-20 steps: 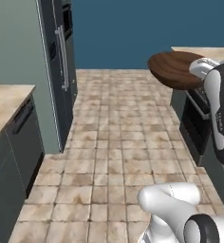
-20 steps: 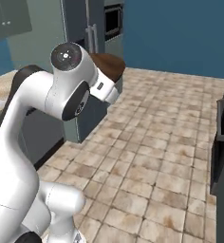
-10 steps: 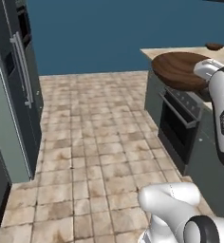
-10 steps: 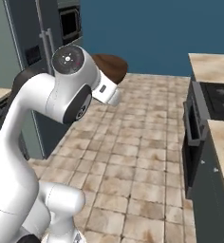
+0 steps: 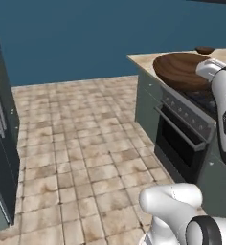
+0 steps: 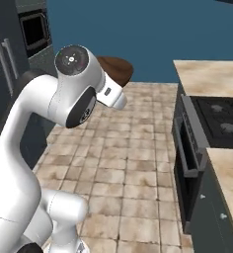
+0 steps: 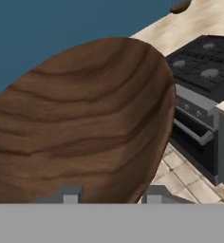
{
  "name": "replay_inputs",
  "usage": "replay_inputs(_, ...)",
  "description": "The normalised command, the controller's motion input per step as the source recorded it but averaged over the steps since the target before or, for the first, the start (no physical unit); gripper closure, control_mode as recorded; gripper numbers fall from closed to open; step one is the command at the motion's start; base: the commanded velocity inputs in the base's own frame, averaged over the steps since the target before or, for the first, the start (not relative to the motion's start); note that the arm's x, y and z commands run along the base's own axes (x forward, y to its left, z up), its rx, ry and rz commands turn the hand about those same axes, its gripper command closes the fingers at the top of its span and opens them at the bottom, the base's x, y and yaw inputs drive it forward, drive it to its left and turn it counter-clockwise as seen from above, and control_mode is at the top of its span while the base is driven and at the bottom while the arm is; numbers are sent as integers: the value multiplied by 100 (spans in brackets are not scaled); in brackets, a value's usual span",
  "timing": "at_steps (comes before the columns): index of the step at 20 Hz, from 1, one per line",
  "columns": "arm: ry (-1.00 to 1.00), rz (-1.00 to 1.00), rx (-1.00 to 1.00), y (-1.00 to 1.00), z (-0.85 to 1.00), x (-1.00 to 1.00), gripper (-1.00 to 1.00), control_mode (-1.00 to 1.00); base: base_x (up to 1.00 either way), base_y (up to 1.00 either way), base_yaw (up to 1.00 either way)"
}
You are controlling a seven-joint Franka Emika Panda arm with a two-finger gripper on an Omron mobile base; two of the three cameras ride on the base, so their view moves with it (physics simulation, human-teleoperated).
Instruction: Pick up the bowls from the cabinet and place each bowl in front of a stool on the dining counter.
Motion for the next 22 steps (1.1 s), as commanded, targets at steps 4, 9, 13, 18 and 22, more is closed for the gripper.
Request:
replay_inputs(4,0,0,0,0,0,0,100,100,100,28,-30)
replay_inputs(9,0,0,0,0,0,0,100,100,100,37,-33)
replay_inputs(13,0,0,0,0,0,0,100,100,100,49,-31)
replay_inputs(18,0,0,0,0,0,0,100,100,100,73,-27)
replay_inputs(22,0,0,0,0,0,0,100,100,100,98,-24)
